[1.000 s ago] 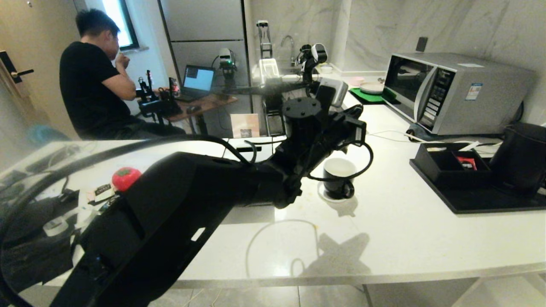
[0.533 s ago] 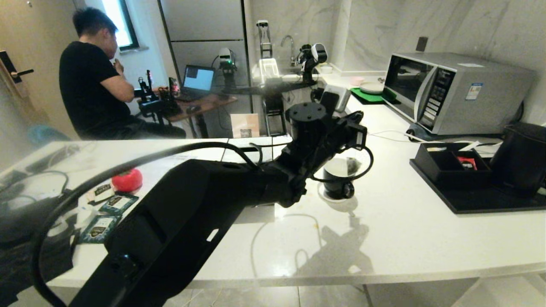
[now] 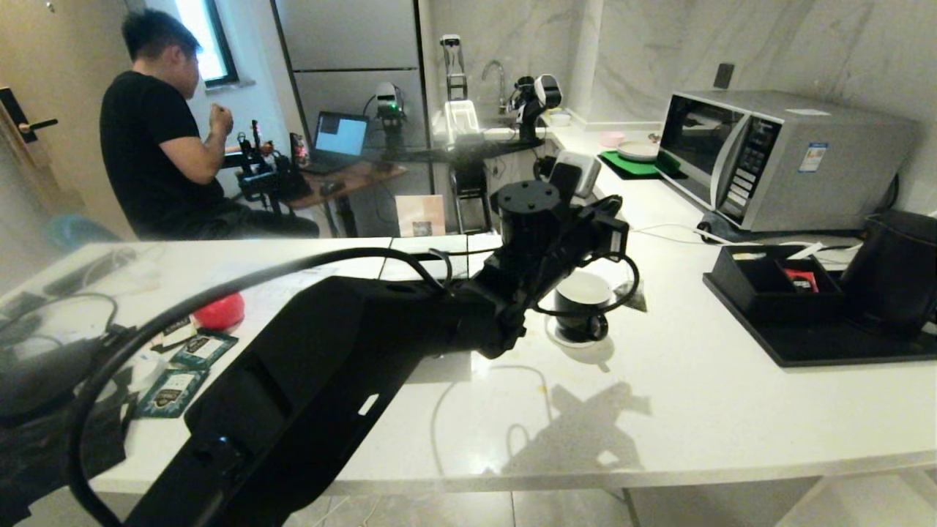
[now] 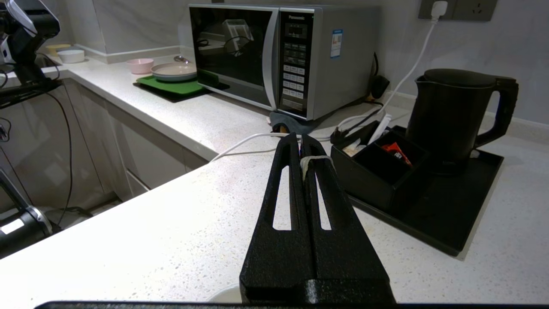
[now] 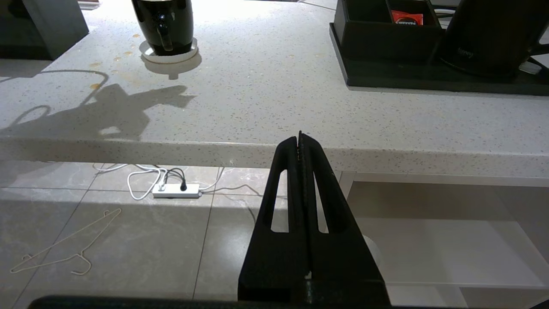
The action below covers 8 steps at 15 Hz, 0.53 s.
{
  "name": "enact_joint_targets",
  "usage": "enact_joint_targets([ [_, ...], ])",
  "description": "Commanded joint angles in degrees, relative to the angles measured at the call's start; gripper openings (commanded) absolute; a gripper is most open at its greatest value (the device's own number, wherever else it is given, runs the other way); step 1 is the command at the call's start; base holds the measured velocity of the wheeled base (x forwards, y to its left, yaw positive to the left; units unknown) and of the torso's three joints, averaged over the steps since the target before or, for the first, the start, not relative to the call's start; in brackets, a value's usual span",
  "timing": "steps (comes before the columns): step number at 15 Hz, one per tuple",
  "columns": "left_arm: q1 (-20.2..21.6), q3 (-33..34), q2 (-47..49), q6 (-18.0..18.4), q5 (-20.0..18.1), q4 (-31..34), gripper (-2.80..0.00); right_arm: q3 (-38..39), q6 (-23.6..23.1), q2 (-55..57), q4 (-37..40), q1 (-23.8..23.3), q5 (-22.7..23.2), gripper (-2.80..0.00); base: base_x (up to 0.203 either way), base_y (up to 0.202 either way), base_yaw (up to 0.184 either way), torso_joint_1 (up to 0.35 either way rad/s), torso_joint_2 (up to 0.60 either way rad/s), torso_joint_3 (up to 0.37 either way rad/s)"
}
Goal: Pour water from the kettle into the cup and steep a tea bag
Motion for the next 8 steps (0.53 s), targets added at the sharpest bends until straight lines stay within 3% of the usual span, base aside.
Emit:
enact_joint_targets([
  [1, 0.0, 0.0, 0.0, 0.0, 0.0, -0.3, -2.8, 0.0, 0.0, 0.1, 0.0, 0.0, 0.0, -2.8, 0.0, 0.0, 0.0, 0.0, 0.0, 0.0],
  [8, 0.0, 0.0, 1.1, 0.1, 0.0, -0.7, -2.8, 0.0, 0.0, 0.0, 0.0, 0.0, 0.0, -2.8, 0.0, 0.0, 0.0, 0.0, 0.0, 0.0],
])
